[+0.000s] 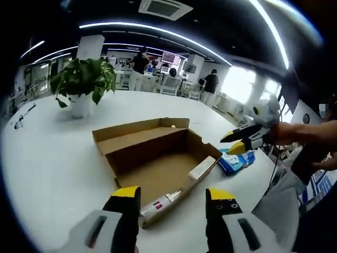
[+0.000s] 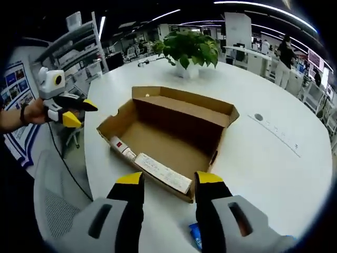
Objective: Operate the shoe box by opening the lid, removing the specified soft item, and placing it in the target area until the item is outside and the box remains undamaged.
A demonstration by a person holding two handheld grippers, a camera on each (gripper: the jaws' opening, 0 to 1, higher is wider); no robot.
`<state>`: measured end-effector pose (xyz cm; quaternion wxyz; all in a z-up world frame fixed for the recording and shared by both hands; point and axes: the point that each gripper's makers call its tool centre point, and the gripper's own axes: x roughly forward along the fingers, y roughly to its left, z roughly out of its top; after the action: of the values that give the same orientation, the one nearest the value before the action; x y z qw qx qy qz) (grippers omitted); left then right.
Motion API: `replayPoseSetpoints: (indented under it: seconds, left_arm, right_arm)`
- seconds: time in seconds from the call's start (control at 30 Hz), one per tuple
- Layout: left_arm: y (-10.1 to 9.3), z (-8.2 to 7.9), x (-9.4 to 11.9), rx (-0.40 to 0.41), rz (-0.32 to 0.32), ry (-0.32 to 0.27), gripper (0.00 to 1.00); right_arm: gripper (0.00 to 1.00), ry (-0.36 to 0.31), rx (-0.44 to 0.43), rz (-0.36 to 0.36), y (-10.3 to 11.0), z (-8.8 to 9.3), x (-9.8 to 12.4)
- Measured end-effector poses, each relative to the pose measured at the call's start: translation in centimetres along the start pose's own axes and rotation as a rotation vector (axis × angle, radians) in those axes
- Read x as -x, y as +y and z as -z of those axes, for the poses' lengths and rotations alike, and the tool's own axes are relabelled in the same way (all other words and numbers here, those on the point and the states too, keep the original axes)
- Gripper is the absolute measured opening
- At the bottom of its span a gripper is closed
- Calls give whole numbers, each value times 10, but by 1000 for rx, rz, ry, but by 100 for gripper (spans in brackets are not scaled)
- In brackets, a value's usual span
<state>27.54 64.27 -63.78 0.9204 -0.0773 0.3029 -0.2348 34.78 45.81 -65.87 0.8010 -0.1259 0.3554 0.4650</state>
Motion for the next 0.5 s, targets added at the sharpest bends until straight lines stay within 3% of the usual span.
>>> replayPoseSetpoints:
  seconds: [0.37,0.5]
  left_arm:
    - [-8,-2,0,-36,26,11,55]
    - [-7,-3,4,-32,20,6,55]
  right_arm:
    - [36,133,146,-73,-6,-6,-21]
    - [36,165,158,-109,-7,-10,-31]
